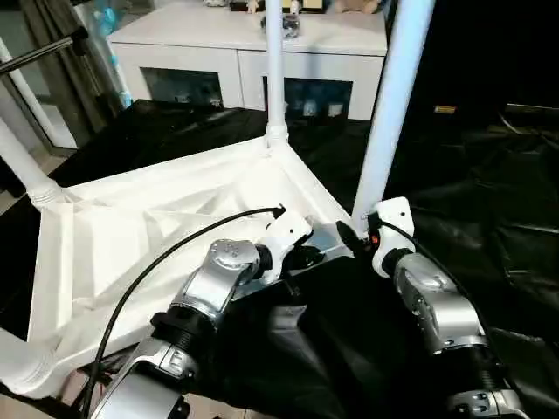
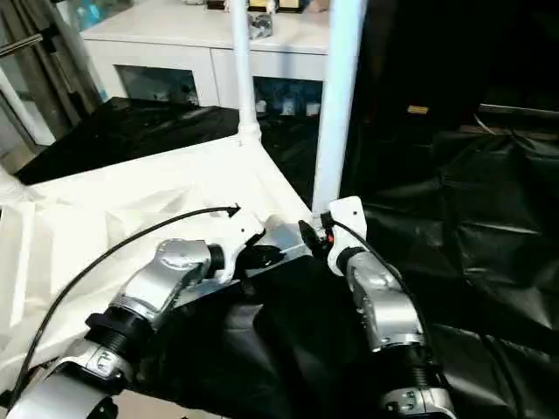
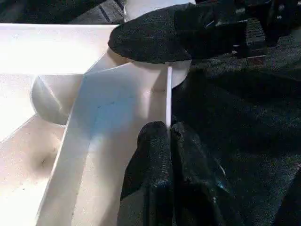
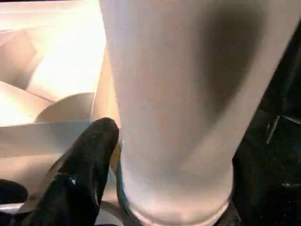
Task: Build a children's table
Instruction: Rotate leg to tighten
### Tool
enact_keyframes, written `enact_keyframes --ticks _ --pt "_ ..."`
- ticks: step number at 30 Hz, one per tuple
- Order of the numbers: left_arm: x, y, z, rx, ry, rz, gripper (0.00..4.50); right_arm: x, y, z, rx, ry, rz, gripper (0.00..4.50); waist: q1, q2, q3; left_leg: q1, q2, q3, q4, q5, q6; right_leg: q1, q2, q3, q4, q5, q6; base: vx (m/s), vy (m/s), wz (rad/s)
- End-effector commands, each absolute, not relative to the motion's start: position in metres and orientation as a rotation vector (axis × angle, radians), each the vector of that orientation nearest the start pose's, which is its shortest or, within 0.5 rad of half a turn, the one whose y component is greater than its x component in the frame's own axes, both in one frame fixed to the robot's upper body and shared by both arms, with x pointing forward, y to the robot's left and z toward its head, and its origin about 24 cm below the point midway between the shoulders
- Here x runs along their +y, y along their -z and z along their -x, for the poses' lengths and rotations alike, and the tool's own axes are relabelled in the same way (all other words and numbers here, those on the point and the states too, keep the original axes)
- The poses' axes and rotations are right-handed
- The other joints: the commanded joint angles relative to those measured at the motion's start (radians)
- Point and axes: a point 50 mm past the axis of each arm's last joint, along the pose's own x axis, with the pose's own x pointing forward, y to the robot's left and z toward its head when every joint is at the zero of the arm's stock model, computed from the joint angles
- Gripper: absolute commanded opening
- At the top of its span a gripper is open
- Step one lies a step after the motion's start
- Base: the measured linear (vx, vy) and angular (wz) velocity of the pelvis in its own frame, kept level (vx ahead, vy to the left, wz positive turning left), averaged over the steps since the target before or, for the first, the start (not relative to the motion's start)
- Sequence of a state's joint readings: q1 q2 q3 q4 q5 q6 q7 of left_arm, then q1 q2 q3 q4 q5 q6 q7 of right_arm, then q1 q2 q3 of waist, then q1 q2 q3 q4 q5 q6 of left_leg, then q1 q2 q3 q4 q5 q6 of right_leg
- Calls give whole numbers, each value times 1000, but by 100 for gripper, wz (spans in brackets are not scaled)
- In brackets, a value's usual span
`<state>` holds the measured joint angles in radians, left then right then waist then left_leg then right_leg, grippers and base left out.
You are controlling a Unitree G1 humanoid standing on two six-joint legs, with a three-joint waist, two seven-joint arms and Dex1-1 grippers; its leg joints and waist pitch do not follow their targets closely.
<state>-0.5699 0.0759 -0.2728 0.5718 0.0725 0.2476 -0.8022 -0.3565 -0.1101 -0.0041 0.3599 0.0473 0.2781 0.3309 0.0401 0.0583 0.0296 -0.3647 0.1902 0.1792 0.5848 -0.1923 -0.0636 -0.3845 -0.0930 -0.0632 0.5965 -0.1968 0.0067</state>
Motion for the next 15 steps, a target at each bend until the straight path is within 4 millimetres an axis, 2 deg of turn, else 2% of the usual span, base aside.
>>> enact_keyframes --ticks 1,3,4,5,6,7,9,11,12,14,15 --pt "33 -54 -316 293 1144 -252 0 -97 -11 -299 405 -551 -54 384 0 -8 -40 4 31 -16 -84 -292 12 32 -50 38 -91 -300 -171 0 0 0" --pt "39 -55 -315 283 1173 -266 0 -103 -18 -299 383 -584 -61 403 -3 -7 -40 4 31 -16 -85 -291 15 32 -50 37 -91 -296 -174 0 0 0" --pt "41 -56 -315 281 1187 -271 0 -106 -21 -300 373 -602 -61 403 -4 -5 -41 2 31 -17 -85 -289 19 36 -49 37 -91 -287 -173 0 0 0" --pt "45 -55 -314 281 1205 -278 0 -111 -25 -299 360 -634 -54 415 -5 -8 -43 0 33 -17 -84 -275 25 38 -49 37 -87 -256 -178 0 0 0" --pt "48 -54 -314 286 1209 -279 0 -117 -28 -299 360 -650 -37 424 -3 -6 -44 0 33 -17 -82 -266 29 39 -50 37 -85 -239 -183 0 0 0" --pt "52 -54 -316 288 1203 -283 0 -124 -29 -299 366 -660 -9 430 -3 -13 -44 0 33 -15 -80 -249 37 40 -49 37 -82 -214 -195 0 0 0" --pt "58 -55 -317 282 1217 -288 0 -135 -34 -298 361 -706 51 447 0 -12 -48 -1 33 -14 -75 -205 49 42 -51 38 -76 -162 -212 0 0 0" --pt "64 -57 -316 277 1253 -282 0 -144 -41 -296 345 -763 87 447 5 -16 -53 -4 32 -12 -66 -138 76 48 -50 36 -65 -64 -234 0 0 0" --pt "64 -57 -316 277 1253 -282 0 -144 -41 -296 345 -763 87 447 4 -15 -53 -6 32 -10 -64 -126 87 47 -50 37 -62 -43 -242 0 0 0" --pt "71 -58 -312 277 1308 -284 0 -152 -51 -286 325 -910 95 447 9 -10 -56 -4 33 -10 -59 -105 109 48 -50 36 -57 2 -263 0 0 0" --pt "71 -58 -312 277 1308 -284 0 -152 -51 -286 325 -910 95 447 12 -11 -57 -2 35 -10 -59 -101 115 49 -49 36 -55 17 -267 0 0 0"
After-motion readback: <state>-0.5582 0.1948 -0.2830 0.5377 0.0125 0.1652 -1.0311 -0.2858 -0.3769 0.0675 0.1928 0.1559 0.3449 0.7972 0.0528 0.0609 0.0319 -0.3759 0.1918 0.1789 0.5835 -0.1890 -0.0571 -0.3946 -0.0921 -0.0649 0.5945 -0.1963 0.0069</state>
